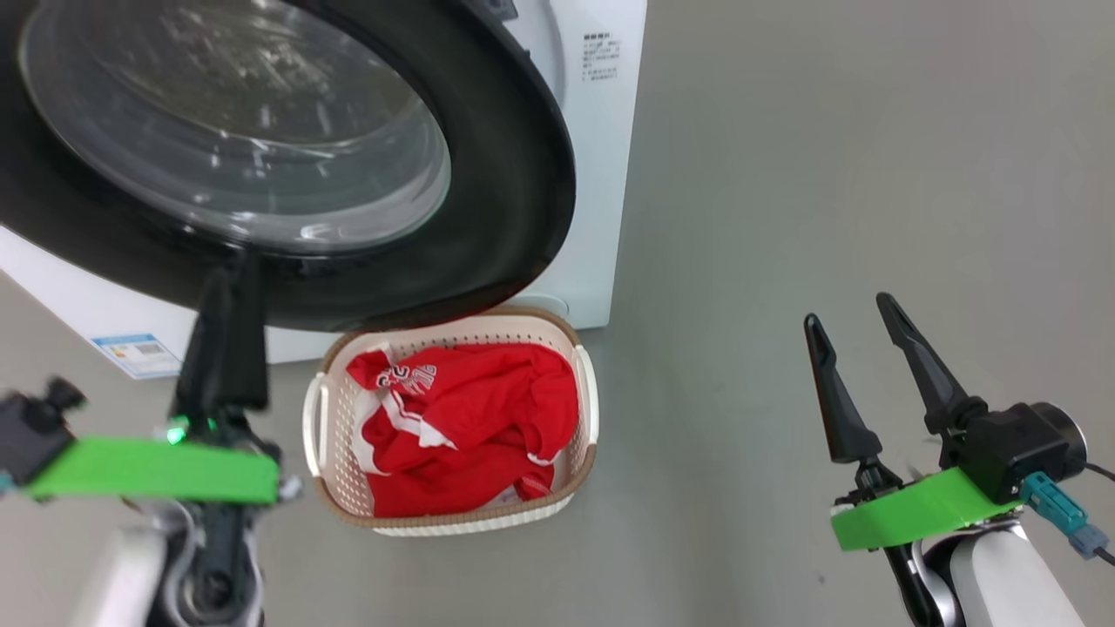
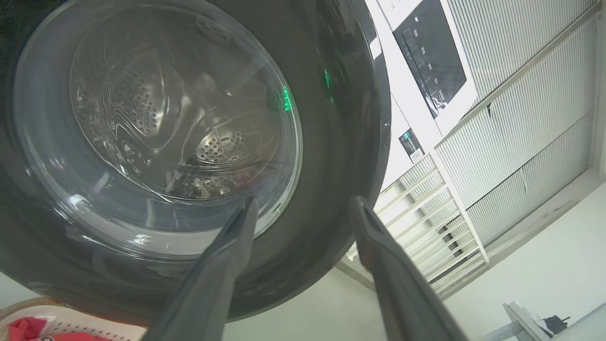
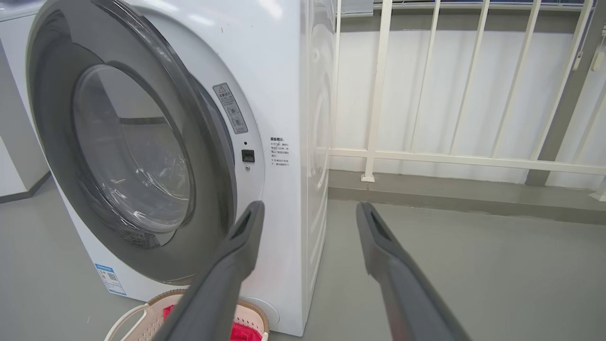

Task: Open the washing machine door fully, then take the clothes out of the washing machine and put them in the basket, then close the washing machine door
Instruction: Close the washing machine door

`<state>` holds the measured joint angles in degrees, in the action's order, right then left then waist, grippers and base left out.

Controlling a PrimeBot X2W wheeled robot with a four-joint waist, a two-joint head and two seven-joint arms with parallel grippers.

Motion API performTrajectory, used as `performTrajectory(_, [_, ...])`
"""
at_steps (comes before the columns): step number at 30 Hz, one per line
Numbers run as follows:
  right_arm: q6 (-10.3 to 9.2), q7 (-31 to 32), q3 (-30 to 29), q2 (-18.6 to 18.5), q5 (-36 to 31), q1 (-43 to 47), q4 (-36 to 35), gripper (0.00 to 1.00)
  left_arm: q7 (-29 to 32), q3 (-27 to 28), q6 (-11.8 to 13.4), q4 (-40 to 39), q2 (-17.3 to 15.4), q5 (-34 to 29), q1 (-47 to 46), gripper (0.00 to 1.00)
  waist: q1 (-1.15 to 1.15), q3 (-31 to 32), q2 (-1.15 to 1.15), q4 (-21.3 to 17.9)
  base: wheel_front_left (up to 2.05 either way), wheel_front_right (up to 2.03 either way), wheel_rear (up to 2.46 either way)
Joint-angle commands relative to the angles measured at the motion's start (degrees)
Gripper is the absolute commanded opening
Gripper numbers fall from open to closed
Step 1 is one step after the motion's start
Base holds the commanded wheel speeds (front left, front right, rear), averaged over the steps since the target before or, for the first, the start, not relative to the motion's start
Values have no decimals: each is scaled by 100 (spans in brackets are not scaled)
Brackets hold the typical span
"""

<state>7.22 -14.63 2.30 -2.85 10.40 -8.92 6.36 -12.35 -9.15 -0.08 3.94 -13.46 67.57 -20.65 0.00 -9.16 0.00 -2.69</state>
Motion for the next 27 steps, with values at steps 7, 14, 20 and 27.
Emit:
performTrajectory(7, [26,-37,21,-3,-63,154,-245,100,-243,22,120,-558,-213,-1450,581,100,0,299,0,43,0,0,0])
performTrajectory(14, [26,-37,-34,-3,-30,376,-456,100,-262,168,306,-829,-204,-2944,1107,100,0,536,0,50,0,0,0])
performTrajectory(20, [26,-37,-70,-3,-10,581,-559,100,-263,255,397,-855,-163,-3798,1517,100,0,732,0,46,0,0,0])
performTrajectory(27, [26,-37,-175,-3,-20,798,-659,100,-264,338,351,-814,12,-4358,1926,100,0,880,0,42,0,0,0])
